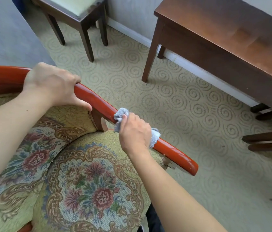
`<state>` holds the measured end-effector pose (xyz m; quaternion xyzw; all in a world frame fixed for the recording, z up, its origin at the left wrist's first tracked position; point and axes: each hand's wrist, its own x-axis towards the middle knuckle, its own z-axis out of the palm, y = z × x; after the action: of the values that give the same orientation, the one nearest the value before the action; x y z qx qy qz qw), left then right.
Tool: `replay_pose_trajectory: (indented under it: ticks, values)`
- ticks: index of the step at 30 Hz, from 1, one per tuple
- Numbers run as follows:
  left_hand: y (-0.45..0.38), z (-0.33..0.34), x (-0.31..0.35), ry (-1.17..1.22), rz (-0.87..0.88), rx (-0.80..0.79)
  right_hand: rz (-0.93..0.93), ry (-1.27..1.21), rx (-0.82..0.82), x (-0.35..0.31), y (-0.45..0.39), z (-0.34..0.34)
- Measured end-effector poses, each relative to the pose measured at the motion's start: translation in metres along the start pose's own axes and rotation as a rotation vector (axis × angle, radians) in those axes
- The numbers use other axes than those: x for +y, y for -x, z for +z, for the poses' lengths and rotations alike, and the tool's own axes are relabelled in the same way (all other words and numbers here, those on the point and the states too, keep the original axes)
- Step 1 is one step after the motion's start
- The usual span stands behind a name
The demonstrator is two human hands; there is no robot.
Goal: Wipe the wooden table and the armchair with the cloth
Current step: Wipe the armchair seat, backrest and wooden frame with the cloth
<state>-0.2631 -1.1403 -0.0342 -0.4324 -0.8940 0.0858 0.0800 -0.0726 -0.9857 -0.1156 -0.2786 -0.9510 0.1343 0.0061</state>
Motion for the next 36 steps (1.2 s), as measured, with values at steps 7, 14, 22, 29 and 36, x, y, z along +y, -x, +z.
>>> replay_pose_trajectory:
  ticks: [7,14,22,29,36]
  values:
    - [-0.001,-0.004,0.000,0.018,-0.009,-0.001,-0.008,0.019,0.126,0.106,0.053,-0.026]
    - [0.000,-0.007,0.000,-0.031,-0.017,-0.068,0.298,-0.147,0.337,0.135,0.075,-0.018]
    - [-0.001,-0.008,0.001,-0.060,-0.048,-0.111,0.166,-0.065,0.160,0.002,0.017,0.001]
    - [0.002,0.001,0.003,0.035,-0.014,-0.031,0.134,-0.348,-0.057,-0.095,-0.049,-0.004]
    - [0.004,0.006,-0.003,-0.002,0.008,-0.027,-0.233,0.176,-0.117,0.040,0.000,-0.025]
